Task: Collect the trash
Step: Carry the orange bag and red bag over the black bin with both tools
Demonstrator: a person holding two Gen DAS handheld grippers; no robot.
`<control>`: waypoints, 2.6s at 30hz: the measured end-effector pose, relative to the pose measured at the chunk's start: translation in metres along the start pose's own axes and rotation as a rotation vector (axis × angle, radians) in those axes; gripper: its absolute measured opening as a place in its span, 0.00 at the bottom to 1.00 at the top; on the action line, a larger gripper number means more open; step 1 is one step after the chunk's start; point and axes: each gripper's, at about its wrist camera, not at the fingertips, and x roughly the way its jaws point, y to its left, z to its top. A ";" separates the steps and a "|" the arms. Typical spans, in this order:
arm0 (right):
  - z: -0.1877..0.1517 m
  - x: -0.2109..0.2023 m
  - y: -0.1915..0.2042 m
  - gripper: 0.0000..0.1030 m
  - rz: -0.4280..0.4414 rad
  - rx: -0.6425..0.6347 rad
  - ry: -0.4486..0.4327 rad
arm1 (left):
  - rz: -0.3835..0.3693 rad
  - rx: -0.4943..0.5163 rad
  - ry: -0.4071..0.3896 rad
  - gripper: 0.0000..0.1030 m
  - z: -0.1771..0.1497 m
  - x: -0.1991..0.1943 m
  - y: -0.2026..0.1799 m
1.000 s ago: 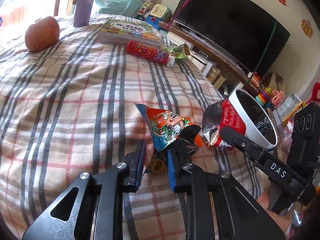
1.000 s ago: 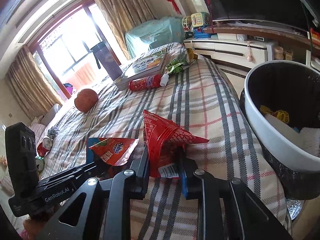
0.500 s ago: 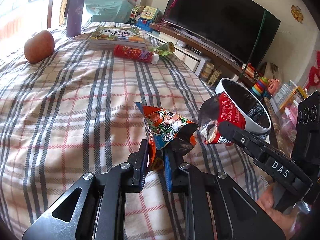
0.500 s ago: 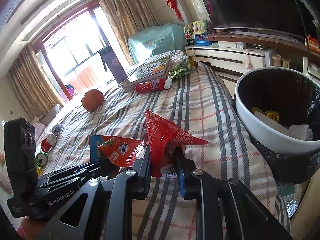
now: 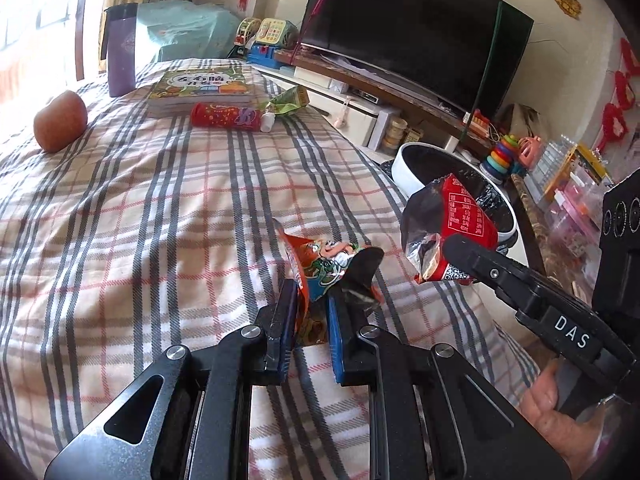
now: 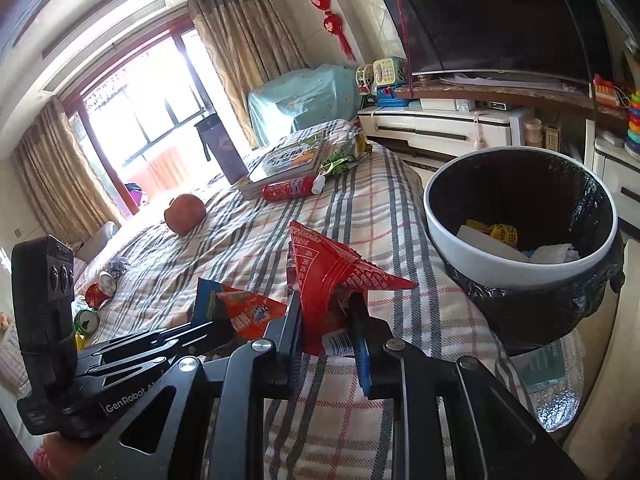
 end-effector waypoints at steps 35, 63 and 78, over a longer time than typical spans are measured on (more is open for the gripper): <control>0.013 -0.049 -0.067 0.21 -0.118 0.102 -0.076 | -0.128 0.100 0.007 0.12 0.030 0.012 -0.060; 0.026 -0.049 -0.098 0.21 -0.168 0.135 -0.074 | -0.189 0.133 0.002 0.12 0.064 0.030 -0.090; 0.050 -0.047 -0.112 0.21 -0.200 0.103 -0.077 | -0.191 0.174 -0.007 0.12 0.087 0.045 -0.117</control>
